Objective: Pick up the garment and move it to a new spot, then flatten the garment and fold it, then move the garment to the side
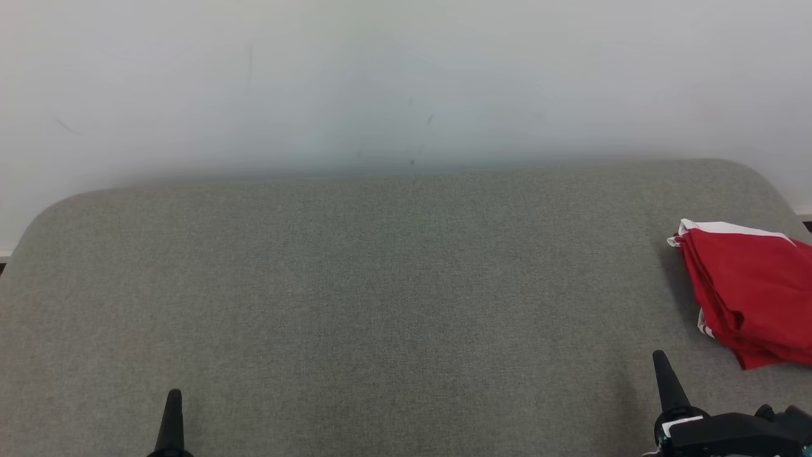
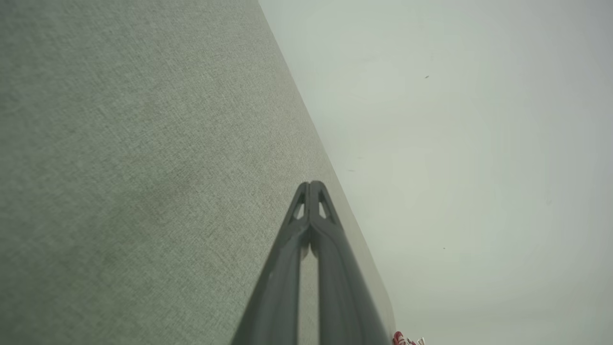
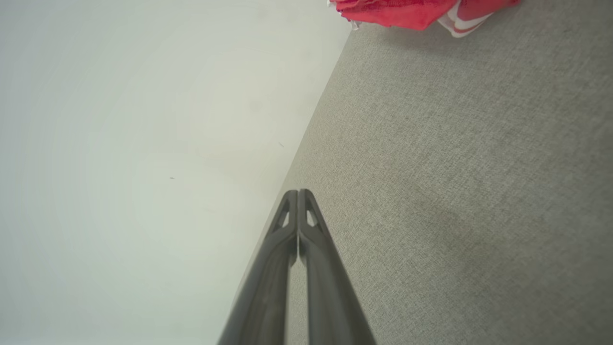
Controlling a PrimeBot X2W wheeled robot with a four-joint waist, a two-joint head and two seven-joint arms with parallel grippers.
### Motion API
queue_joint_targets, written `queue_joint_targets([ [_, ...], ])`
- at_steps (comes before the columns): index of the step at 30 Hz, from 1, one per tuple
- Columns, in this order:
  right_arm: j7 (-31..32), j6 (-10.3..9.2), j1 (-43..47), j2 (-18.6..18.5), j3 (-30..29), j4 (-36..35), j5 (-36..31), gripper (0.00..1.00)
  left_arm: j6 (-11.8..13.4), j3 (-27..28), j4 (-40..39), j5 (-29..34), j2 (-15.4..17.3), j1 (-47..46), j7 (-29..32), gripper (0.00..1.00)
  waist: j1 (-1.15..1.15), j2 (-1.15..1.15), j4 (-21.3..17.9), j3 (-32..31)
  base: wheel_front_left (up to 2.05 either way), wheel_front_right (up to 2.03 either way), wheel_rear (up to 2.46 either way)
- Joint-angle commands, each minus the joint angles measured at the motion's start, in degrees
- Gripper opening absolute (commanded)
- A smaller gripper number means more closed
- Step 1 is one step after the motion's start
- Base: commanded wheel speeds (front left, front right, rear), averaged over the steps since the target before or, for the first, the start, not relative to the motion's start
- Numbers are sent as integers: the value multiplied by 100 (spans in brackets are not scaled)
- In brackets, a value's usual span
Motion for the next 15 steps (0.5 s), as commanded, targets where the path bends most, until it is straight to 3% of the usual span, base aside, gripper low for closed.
queue_joint_targets([
  [1,30,-7,-111,2,-24,-70,141,0,-24,-7,-68,-146,35,-131,41,0,0,0,4,5,0,0,0],
  [15,213,-8,-157,6,-93,-188,891,0,-37,-27,-97,-848,39,-253,223,0,0,0,45,54,0,0,0],
])
